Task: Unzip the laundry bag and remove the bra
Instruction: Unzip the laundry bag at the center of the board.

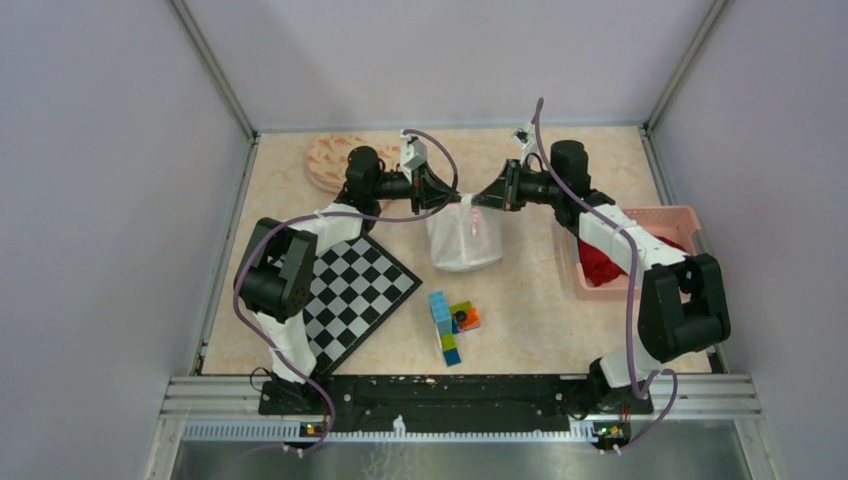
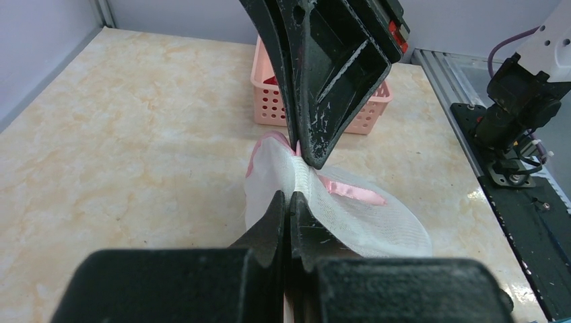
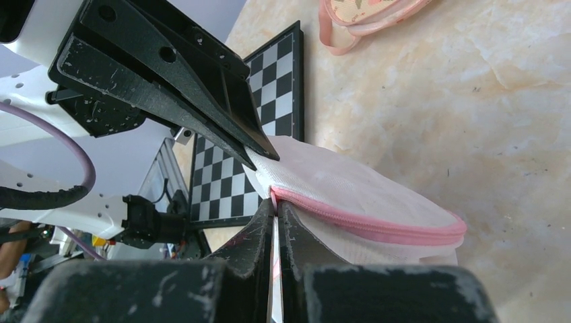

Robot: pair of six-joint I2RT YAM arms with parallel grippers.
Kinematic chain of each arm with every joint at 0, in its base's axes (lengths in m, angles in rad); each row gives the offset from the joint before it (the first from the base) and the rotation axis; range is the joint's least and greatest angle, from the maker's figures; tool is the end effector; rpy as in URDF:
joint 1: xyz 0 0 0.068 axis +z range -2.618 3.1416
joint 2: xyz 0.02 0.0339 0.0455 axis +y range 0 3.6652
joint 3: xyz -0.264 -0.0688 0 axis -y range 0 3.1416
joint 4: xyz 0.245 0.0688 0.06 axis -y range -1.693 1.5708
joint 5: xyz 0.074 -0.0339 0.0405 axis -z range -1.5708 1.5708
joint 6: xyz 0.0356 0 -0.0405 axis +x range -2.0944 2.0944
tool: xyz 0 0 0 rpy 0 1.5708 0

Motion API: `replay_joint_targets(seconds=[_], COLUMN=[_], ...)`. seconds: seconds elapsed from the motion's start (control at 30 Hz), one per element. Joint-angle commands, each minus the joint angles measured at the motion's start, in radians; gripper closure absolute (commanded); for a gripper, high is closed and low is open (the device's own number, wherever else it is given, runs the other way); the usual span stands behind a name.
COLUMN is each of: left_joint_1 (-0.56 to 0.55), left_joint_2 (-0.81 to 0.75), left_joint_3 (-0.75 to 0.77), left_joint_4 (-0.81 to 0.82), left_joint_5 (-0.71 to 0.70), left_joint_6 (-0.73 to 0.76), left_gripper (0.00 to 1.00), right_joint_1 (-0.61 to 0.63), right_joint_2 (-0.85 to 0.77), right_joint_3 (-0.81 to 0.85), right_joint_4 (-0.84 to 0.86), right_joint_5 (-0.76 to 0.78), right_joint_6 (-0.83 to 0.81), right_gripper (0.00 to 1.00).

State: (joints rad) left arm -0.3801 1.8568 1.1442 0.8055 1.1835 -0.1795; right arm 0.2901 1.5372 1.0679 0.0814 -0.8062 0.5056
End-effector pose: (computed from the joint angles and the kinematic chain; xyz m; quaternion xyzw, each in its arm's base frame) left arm 0.3649 -0.1813 0.2601 0.4662 0.5149 -0.5305 0.4859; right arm 0.3262 0.1242 0.2827 -0.1353 0.7827 0.4989 0.3467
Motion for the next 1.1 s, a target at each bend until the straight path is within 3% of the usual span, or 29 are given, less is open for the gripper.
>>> replay_joint_targets(seconds=[0.0,0.73,0.9,1.07], left_joint_1=[0.010,0.016,0.016,0.016], left_joint_2=[-0.028,-0.024,-0.024,0.033], left_joint_3=[0.026,0.023,0.049,0.197], left_joint_4=[0.001,-0.028,-0.099,-0.245], left_joint_5=[0.032,0.033,0.032,0.038], left_joint_6=[0.030,0.060,0.144,0.323], left_gripper=[1.00,1.00,1.00,1.00], right_joint_1=[-0.030,-0.071,-0.078,-0.078], right_joint_2=[-0.030,-0.067,-0.070,-0.055], right_joint_3=[0.018,-0.037,-0.049,-0.019], right_joint_4=[0.026,0.002,0.029,0.090], right_joint_5=[0.058,0.158,0.169,0.133], right_joint_6=[-0.009,-0.013,-0.013,-0.008], right_gripper=[1.00,1.00,1.00,1.00])
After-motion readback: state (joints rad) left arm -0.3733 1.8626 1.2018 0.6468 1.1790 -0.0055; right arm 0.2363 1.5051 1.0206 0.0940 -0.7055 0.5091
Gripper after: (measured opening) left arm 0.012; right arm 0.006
